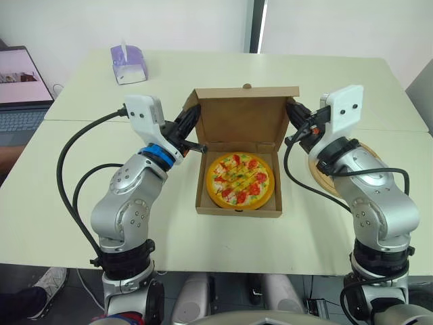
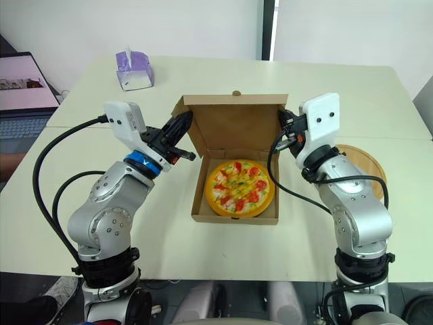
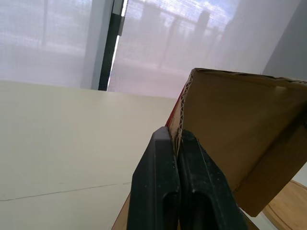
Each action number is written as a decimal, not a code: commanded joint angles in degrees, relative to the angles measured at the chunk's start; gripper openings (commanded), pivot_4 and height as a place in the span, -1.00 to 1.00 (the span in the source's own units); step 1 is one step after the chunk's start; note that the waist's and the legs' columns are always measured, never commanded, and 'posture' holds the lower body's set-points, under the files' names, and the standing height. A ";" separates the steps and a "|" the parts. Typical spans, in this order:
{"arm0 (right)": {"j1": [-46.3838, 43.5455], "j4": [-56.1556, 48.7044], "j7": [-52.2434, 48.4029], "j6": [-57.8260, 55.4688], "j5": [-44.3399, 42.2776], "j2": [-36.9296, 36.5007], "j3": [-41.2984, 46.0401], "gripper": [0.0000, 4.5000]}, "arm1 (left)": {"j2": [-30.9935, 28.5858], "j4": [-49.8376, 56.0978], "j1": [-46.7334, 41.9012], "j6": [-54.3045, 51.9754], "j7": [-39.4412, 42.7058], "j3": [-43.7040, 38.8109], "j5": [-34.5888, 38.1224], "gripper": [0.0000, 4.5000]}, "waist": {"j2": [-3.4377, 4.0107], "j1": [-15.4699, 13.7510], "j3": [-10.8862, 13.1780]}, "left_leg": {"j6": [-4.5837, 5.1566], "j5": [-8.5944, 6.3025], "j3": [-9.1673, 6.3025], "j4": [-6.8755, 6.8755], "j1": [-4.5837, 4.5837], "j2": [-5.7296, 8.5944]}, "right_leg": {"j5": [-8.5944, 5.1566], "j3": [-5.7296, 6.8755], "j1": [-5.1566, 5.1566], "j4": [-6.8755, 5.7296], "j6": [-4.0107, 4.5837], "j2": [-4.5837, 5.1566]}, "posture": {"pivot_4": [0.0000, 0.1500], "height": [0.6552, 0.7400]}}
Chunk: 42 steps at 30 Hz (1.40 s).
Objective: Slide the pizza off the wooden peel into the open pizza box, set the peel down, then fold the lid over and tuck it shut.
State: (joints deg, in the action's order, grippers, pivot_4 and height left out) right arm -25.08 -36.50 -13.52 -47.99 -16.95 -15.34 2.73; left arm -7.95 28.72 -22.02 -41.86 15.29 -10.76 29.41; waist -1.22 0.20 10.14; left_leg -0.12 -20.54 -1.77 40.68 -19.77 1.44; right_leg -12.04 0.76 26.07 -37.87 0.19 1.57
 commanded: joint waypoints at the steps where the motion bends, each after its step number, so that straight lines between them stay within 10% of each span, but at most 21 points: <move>1: 1.10 -4.36 -1.08 -0.72 -3.06 1.24 -2.68 -1.00 | 0.87 6.05 3.56 -1.68 0.91 3.41 5.01 -0.99 | 0.00 0.06 -0.01 | 0.00 0.00 0.00 -0.02 0.00 -0.01 | 0.00 0.00 0.00 0.02 0.00 -0.01 | 1.00 1.00; 29: 15.09 -10.61 -0.54 1.54 -4.14 4.70 -3.99 -1.00 | -2.56 12.69 21.14 4.69 2.41 6.90 9.54 -0.99 | 0.04 0.17 -0.40 | 0.33 -0.18 -0.01 -0.62 0.99 -0.19 | -0.03 -0.05 -0.96 0.77 0.01 -0.29 | 1.00 1.00; 42: 14.28 -9.90 -0.10 1.82 -4.56 4.63 -4.34 -1.00 | 0.66 11.35 15.28 3.30 -1.27 6.95 16.50 -0.99 | 0.03 -0.02 -0.46 | 0.33 -0.18 -0.01 -0.62 0.94 -0.18 | -0.03 -0.05 -0.97 0.87 0.00 -0.28 | 1.00 1.00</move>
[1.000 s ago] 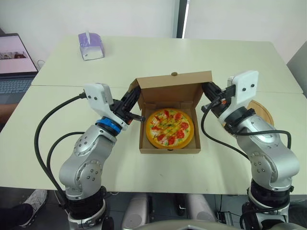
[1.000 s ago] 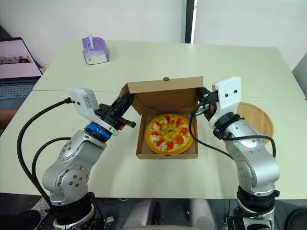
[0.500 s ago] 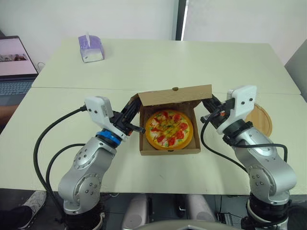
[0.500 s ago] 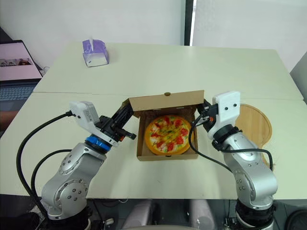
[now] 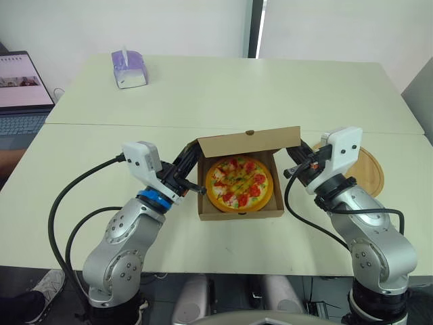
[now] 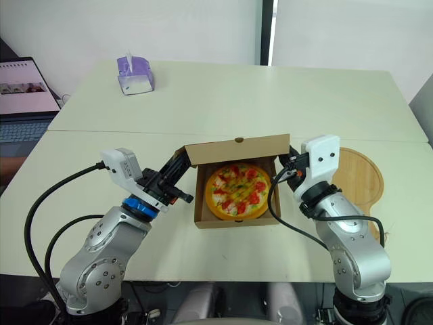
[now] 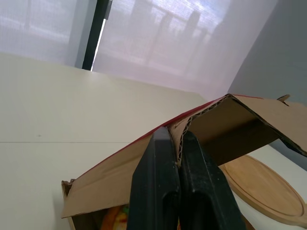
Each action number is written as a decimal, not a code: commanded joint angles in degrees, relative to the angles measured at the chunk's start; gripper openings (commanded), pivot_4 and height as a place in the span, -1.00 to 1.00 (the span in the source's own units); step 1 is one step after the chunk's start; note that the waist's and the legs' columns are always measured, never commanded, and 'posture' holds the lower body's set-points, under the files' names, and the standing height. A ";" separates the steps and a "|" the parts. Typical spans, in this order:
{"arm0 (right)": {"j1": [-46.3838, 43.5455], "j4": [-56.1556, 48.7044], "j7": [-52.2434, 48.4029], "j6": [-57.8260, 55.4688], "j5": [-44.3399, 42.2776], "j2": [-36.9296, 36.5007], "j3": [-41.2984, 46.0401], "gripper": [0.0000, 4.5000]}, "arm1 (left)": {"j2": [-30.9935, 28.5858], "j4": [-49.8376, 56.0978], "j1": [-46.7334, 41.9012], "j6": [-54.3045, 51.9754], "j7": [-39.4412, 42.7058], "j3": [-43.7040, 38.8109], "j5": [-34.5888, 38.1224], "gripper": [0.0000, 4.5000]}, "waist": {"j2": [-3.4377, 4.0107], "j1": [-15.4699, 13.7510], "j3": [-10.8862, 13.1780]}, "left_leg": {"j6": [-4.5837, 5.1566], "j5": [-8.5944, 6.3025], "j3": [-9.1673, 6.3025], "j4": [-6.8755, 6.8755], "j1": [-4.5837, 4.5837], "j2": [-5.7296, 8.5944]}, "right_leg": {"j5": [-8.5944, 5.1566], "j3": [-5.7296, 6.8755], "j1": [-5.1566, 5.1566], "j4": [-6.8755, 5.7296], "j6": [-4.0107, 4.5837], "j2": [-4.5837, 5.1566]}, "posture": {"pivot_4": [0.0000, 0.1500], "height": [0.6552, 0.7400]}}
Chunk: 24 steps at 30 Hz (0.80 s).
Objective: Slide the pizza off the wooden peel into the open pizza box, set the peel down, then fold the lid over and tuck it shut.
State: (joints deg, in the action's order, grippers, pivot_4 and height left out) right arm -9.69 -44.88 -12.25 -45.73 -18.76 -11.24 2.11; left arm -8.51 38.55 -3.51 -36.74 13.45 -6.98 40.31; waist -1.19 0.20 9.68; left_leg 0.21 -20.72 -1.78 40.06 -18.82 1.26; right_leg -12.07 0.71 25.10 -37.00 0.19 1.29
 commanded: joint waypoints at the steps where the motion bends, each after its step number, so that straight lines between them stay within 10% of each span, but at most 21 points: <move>1: -1.41 -1.63 -1.20 -0.68 -2.82 0.64 -3.82 -1.00 | 1.38 1.26 -3.95 -2.22 0.36 3.19 6.27 -0.99 | 0.00 -0.03 0.00 | 0.00 0.00 -0.01 0.00 -0.01 0.00 | 0.00 0.01 0.00 0.00 0.00 0.00 | 1.00 1.00; 24: -3.75 -1.07 -0.86 -2.84 -4.24 0.65 -1.98 -1.00 | 2.85 -3.32 -12.93 -7.02 -3.86 6.48 7.69 -0.99 | -0.01 0.07 0.00 | -0.13 0.07 -0.03 -0.04 -0.04 0.01 | 0.00 0.01 0.03 0.05 0.00 0.00 | 1.00 1.00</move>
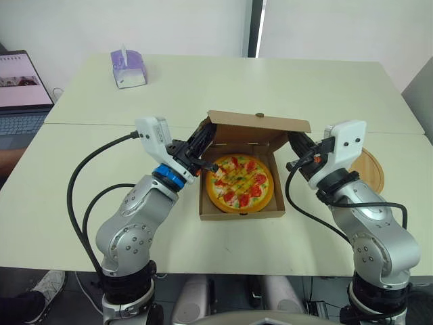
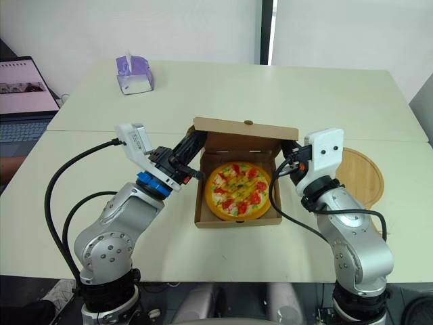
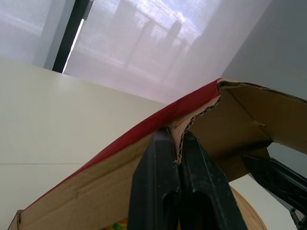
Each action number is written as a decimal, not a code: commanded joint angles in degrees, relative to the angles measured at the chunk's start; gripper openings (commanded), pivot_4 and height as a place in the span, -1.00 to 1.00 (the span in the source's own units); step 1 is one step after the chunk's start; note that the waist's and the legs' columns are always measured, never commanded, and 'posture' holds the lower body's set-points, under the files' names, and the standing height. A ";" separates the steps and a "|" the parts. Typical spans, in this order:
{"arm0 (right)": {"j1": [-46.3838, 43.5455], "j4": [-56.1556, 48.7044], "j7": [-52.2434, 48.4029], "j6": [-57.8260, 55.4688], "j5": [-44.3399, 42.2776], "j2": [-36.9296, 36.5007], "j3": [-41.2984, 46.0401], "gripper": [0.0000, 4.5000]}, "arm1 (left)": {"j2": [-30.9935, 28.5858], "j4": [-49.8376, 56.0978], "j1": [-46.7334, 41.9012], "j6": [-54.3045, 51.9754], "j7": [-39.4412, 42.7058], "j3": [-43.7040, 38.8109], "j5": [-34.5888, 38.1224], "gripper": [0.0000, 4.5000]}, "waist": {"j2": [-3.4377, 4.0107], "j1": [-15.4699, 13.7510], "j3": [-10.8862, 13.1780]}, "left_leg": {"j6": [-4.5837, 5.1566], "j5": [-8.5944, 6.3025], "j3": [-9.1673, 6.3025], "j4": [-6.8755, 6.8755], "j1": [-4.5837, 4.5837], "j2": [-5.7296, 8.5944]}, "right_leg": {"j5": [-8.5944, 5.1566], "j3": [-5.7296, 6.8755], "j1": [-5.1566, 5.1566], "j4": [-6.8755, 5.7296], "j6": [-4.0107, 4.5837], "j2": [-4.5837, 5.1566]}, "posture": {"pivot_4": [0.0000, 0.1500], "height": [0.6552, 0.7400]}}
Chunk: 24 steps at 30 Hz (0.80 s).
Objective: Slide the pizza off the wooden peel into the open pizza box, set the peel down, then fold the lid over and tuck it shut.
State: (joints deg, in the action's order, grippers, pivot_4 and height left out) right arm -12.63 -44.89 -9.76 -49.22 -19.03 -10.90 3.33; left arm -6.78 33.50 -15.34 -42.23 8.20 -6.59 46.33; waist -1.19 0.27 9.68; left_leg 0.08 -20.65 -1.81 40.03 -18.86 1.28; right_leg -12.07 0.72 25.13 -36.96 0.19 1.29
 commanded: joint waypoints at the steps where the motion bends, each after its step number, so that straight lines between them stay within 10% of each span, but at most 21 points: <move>1: -0.60 -0.67 -3.82 1.05 -4.03 0.01 -2.98 -1.00 | 1.20 1.66 -0.93 -1.31 1.23 6.19 1.36 -0.99 | 0.00 -0.01 0.00 | 0.00 0.00 0.00 0.00 0.00 0.00 | 0.00 0.00 0.00 0.00 0.00 0.00 | 1.00 1.00; 24: -4.56 2.20 -4.05 3.41 -4.15 -0.02 -2.50 -1.00 | -3.96 -0.89 -2.79 5.89 3.80 10.61 -13.60 -0.99 | -0.01 -0.16 0.02 | -0.10 0.06 0.00 -0.03 -0.01 0.01 | -0.01 0.00 0.00 0.03 -0.01 0.01 | 1.00 1.00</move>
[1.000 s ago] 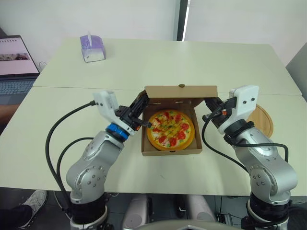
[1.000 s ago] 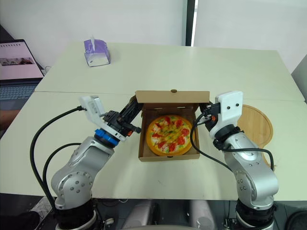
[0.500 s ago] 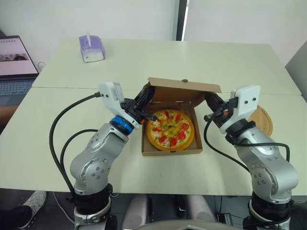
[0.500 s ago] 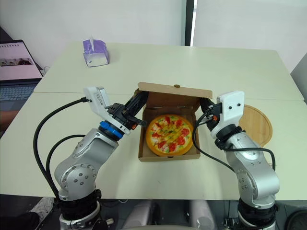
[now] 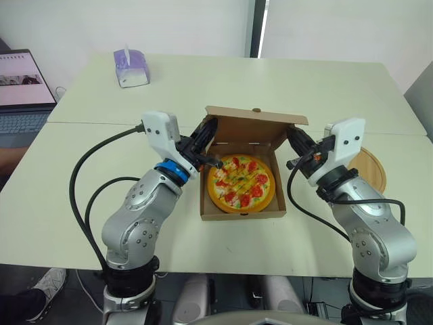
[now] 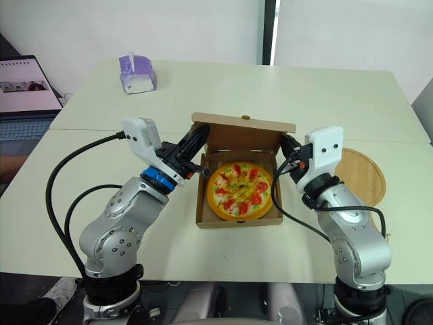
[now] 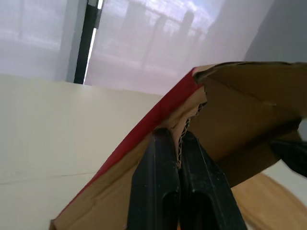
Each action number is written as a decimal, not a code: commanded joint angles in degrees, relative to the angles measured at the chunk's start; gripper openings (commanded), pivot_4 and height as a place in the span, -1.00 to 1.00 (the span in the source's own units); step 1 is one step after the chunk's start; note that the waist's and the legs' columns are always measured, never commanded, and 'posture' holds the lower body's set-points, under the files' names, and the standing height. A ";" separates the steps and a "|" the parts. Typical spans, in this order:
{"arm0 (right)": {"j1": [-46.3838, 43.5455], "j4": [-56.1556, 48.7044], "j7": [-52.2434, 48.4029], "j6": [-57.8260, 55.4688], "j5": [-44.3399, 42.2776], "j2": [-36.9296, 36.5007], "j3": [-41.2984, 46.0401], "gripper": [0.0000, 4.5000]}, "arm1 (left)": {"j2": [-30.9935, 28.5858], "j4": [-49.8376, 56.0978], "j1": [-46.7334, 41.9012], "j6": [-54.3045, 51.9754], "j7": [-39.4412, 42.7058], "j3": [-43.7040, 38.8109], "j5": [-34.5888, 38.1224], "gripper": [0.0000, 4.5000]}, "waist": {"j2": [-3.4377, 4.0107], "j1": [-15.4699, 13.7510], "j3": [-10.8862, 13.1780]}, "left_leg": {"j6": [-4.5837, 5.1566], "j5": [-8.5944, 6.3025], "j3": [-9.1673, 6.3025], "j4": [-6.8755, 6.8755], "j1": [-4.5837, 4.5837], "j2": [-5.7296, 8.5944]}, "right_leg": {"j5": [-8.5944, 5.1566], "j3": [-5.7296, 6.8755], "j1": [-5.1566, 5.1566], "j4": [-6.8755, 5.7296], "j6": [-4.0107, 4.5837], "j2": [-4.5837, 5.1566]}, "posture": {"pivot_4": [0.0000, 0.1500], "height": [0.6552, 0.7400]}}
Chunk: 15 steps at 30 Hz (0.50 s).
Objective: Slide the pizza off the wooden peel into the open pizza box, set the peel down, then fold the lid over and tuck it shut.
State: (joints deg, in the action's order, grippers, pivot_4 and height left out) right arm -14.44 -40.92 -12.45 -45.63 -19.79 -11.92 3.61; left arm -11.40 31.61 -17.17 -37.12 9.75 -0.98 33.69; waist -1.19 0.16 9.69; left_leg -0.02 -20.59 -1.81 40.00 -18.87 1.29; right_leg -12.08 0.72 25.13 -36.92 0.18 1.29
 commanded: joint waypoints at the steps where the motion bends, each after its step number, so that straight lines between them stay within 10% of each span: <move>1: -3.50 -1.72 -1.07 -0.55 -3.41 1.23 -2.62 -1.00 | 0.82 1.02 -1.29 1.11 1.85 4.95 -1.61 -0.99 | -0.02 -0.08 0.01 | -0.01 0.00 -0.01 0.00 -0.03 0.00 | 0.00 0.01 0.01 0.02 0.00 0.00 | 1.00 1.00; 15: -6.91 -2.34 0.95 -4.60 -3.47 2.92 -2.24 -1.00 | 2.75 2.50 2.30 2.50 1.84 6.15 -6.85 -0.99 | -0.02 -0.03 0.02 | 0.00 -0.01 -0.03 -0.10 -0.13 0.00 | 0.00 0.03 0.15 0.03 0.00 0.05 | 1.00 1.00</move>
State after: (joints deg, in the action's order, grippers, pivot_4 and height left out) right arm -19.85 -40.02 -10.06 -50.55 -20.01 -9.85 3.91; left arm -8.89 31.94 -15.11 -34.48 9.50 1.19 26.22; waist -1.21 0.12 9.71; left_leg 0.03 -20.63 -1.84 39.90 -18.99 1.29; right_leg -12.08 0.75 25.27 -36.90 0.18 1.34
